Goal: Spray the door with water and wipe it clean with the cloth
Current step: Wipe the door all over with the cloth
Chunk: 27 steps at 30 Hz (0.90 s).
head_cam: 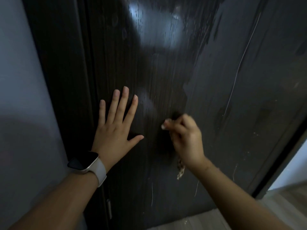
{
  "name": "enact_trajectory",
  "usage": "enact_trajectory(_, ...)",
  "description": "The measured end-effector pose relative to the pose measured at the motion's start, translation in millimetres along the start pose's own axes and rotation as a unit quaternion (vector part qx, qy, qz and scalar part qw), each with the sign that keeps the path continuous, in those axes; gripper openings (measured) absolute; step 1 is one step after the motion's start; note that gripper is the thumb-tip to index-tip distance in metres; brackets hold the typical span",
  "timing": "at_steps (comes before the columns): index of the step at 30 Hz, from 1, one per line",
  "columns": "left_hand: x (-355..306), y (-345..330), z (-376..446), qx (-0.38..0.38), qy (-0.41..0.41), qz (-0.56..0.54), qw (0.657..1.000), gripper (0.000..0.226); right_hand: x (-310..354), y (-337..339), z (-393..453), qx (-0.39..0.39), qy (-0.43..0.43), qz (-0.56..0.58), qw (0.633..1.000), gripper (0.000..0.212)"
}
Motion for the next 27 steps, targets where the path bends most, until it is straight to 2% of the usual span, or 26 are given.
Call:
enact_trajectory(4, -10, -4, -12, -0.01, 0.017, -0.017, 1.0, 0.111, 4, 5, 64, -0.135, -0.041, 0.008, 0.99, 0.013)
enact_trajectory(6, -18, -10, -31, -0.007, 0.021, -0.03, 0.999, 0.109, 6, -5, 56, -0.153, -0.027, 0.014, 0.988, 0.009)
enact_trajectory(9, -28, -21, -65, 0.019, 0.028, -0.041, 0.999, 0.109, 3, -22, -12, -0.075, 0.017, 0.001, 0.997, 0.017)
enact_trajectory(11, -33, -29, -87, 0.044, 0.029, -0.045, 0.998, 0.109, -3, -30, -63, -0.01, 0.007, -0.002, 1.0, 0.015)
enact_trajectory(14, -37, -41, -109, 0.074, 0.031, -0.043, 0.996, 0.114, -14, -40, -127, 0.062, -0.047, 0.007, 0.997, 0.013)
enact_trajectory(17, -37, -53, -114, 0.081, 0.027, -0.025, 0.996, 0.126, -18, -46, -175, 0.083, -0.128, 0.04, 0.988, 0.012)
enact_trajectory(20, -33, -60, -116, 0.075, 0.013, -0.008, 0.997, 0.126, -8, -51, -184, 0.044, -0.191, 0.083, 0.977, 0.012)
enact_trajectory(25, -33, -59, -117, 0.083, 0.005, 0.001, 0.997, 0.115, 8, -70, -160, -0.089, -0.272, 0.153, 0.946, 0.008)
enact_trajectory(27, -33, -58, -116, 0.084, 0.003, 0.002, 0.996, 0.114, 11, -81, -188, -0.09, -0.315, 0.177, 0.928, 0.01)
Point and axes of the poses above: each hand's wrist, its own z-axis towards the middle knuckle, its own y-axis out of the back of the hand, x = y × z, the point moved 1 cm from there along z, towards the middle knuckle, and after that the axes turned 8 degrees about -x, right-handed, at the moved point
